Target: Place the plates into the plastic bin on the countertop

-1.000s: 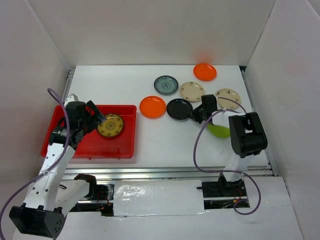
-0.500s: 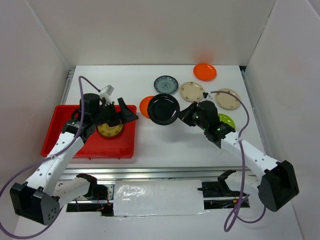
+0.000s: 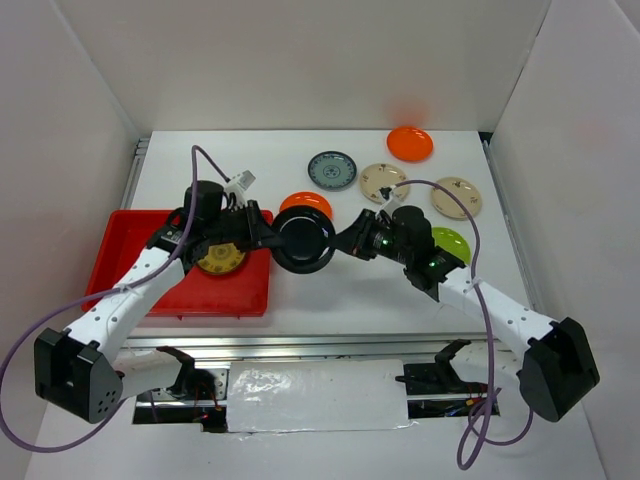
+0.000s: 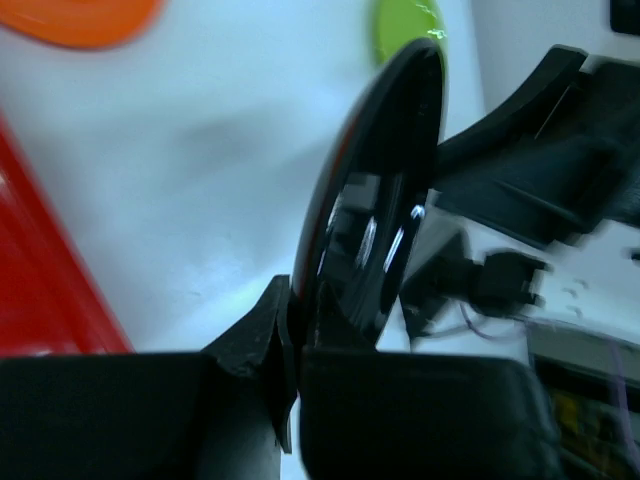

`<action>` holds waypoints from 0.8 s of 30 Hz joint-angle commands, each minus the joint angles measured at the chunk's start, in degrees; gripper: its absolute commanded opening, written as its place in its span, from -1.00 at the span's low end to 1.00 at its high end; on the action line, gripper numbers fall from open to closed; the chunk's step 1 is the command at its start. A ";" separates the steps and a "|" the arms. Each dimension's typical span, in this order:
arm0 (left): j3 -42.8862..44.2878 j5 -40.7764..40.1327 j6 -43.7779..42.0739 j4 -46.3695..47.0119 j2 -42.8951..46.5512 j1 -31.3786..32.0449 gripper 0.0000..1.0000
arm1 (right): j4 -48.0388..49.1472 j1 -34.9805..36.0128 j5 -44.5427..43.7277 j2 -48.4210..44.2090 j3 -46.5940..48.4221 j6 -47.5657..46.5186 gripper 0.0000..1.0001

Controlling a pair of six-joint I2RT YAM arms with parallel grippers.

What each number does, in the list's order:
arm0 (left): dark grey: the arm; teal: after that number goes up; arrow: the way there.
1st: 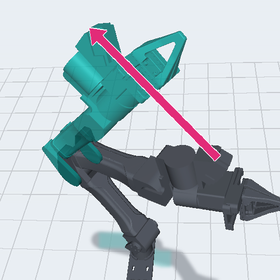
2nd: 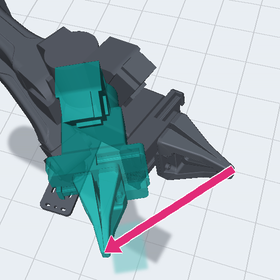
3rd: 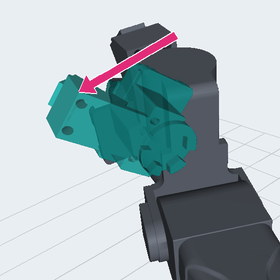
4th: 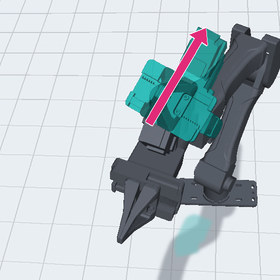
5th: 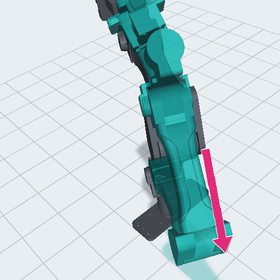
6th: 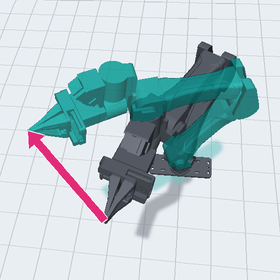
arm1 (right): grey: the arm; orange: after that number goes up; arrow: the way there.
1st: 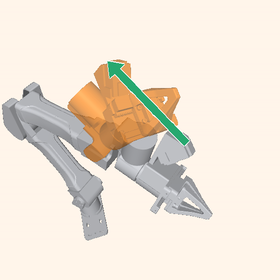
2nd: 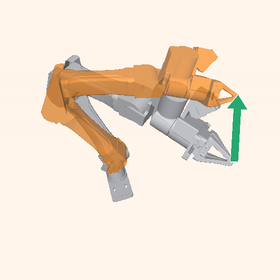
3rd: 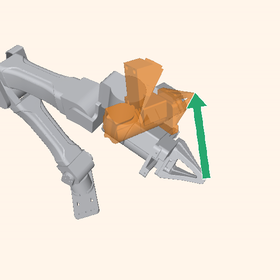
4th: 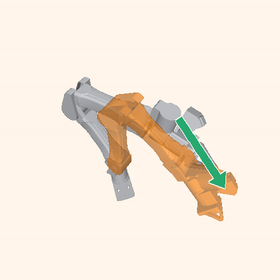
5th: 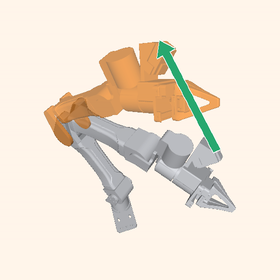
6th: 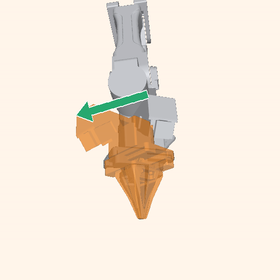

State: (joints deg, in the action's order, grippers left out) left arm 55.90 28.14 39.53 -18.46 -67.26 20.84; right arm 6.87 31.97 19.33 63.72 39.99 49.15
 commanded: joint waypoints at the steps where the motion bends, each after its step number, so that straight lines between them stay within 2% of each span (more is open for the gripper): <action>1: 3.68 -3.77 -1.30 0.28 -0.67 -0.01 -1.00 | 3.32 1.08 1.15 0.87 2.99 -1.33 0.34; 2: 4.47 -6.41 -1.12 -1.04 -0.50 -0.18 -1.00 | 2.80 1.08 -0.16 0.96 3.17 -0.98 0.92; 3: 5.87 -9.39 -0.69 -4.19 -0.15 -0.45 -1.00 | 1.31 0.91 -1.48 1.22 3.43 -0.72 1.00; 4: 6.41 -17.08 0.89 -5.78 0.90 -0.80 -1.00 | 0.43 0.38 -5.32 1.58 3.52 -0.37 1.00; 6: 6.94 -25.37 3.26 -11.30 2.13 -3.34 -1.00 | -2.11 -1.11 -9.90 3.76 4.22 0.51 1.00; 7: 6.86 -32.46 6.49 -13.51 3.01 -5.96 -1.00 | -2.82 -1.64 -13.67 5.26 4.74 1.38 1.00; 8: 5.98 -34.45 7.83 -14.93 3.45 -7.47 -1.00 | -4.31 -2.17 -15.01 9.71 6.75 1.48 1.00; 13: 1.06 -33.77 9.78 -16.52 5.21 -18.18 -1.00 | -6.43 -3.84 -16.61 28.16 17.03 2.18 1.00; 16: -2.89 -32.72 9.08 -14.43 6.09 -23.45 -1.00 | -3.46 -5.68 -15.73 35.47 20.03 2.80 1.00; 19: -6.15 -28.86 7.06 -11.61 4.52 -27.50 -1.00 | -1.78 -7.44 -13.36 41.72 23.28 3.41 1.00; 24: -10.01 -23.50 4.34 -6.87 -0.14 -30.59 -1.00 | -3.62 -8.67 -11.95 48.33 27.95 3.15 1.00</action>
State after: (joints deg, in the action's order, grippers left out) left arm 47.13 -0.62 46.19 -31.22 -65.93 -8.45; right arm 3.46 23.92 7.05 109.78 64.66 52.51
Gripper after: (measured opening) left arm 0.113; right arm 0.998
